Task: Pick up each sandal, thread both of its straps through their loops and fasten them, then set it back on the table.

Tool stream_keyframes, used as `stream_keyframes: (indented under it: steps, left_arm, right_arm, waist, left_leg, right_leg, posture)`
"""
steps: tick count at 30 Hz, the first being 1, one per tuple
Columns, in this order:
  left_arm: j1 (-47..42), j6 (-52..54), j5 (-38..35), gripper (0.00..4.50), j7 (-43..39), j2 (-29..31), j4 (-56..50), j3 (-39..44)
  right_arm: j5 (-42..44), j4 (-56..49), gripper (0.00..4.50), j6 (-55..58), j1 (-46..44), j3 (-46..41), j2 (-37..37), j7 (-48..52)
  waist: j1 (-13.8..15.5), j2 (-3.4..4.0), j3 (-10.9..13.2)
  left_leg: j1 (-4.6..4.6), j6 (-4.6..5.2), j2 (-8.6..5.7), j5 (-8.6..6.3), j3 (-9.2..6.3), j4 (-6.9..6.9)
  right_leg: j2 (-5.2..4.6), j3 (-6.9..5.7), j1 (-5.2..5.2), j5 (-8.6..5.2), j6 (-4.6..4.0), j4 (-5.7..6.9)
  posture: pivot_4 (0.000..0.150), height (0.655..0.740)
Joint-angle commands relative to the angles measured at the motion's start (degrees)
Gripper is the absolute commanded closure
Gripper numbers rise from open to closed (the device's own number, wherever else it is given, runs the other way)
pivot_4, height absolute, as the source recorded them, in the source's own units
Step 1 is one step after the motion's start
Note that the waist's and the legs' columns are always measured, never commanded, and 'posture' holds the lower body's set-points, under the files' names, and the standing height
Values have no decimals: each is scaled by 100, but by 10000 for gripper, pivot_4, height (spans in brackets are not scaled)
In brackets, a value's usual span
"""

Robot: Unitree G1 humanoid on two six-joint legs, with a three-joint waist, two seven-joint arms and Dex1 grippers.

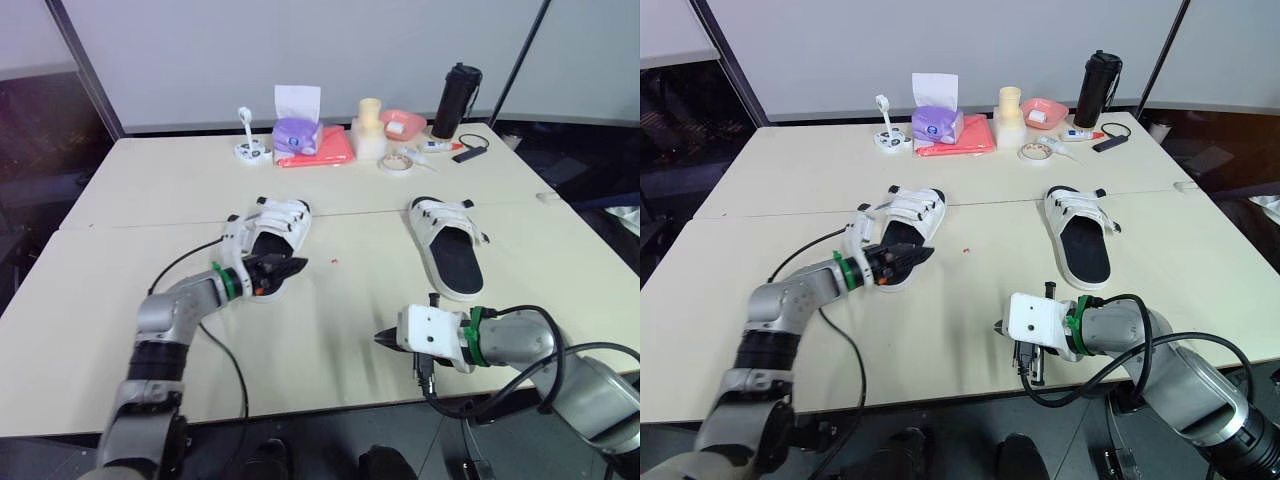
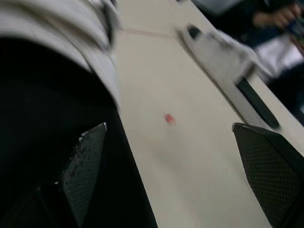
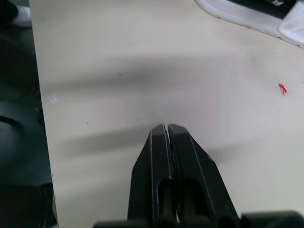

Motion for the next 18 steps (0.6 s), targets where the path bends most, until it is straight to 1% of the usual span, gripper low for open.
stream_keyframes:
  steps: [1, 4, 7, 9, 12, 15, 18]
  left_arm:
    - [345, 168, -241, 535, -865, 683, -836, -144]
    - [730, 96, -416, 535, -1620, 1352, -1628, -258]
    - [933, 188, -632, 535, -1812, 1715, -2105, -108]
    - [1039, 280, -821, 535, -1826, 1899, -2375, 114]
    - [1179, 395, -1063, 535, -1758, 2082, -2670, 378]
    - [1383, 429, -1207, 535, -1700, 2274, -3026, 588]
    - [1424, 506, -1370, 535, -1508, 2276, -3196, 698]
  right_arm:
    - [34, 2, 45000, -146, -107, -243, -2, 54]
    - [111, 199, 45000, -198, -72, -594, -70, 49]
    - [303, 361, 45000, -135, -30, -1119, -109, 57]
    - [606, 480, 45000, -8, -15, -1681, -63, 71]
    - [956, 580, 45000, 154, -13, -2237, -27, 81]
    - [1202, 561, 45000, 350, -35, -2569, -41, 58]
    - [1386, 483, 45000, 486, -81, -2685, -44, 15]
  waist:
    - [6, 0, 2]
    - [32, 4, 7]
    - [115, 11, 11]
    - [150, 14, 13]
    - [166, 15, 14]
    - [159, 18, 16]
    - [160, 20, 17]
  left_leg:
    - [-2, 0, 0, 0, -1, 0]
    - [-8, 1, 1, -1, 0, 1]
    - [-19, 1, 10, -1, -5, 4]
    - [-22, 1, 11, -1, -3, 5]
    - [-25, 2, 12, -1, -1, 4]
    - [-31, 2, 15, -1, 2, 1]
    - [-33, 4, 16, -3, 7, -1]
  right_leg:
    - [0, 0, -2, 0, 0, 0]
    - [-2, 6, -8, 1, -3, -3]
    - [-12, 6, -11, -8, -24, -11]
    - [-13, 7, -11, -9, -27, -18]
    - [-14, 10, -16, -9, -28, -19]
    - [-13, 12, -26, -9, -27, -18]
    - [-13, 15, -32, -9, -27, -18]
  posture:
    - [1500, 7400]
    - [1500, 7400]
    - [1500, 7400]
    - [1500, 7400]
    - [1500, 7400]
    - [1500, 7400]
    - [1500, 7400]
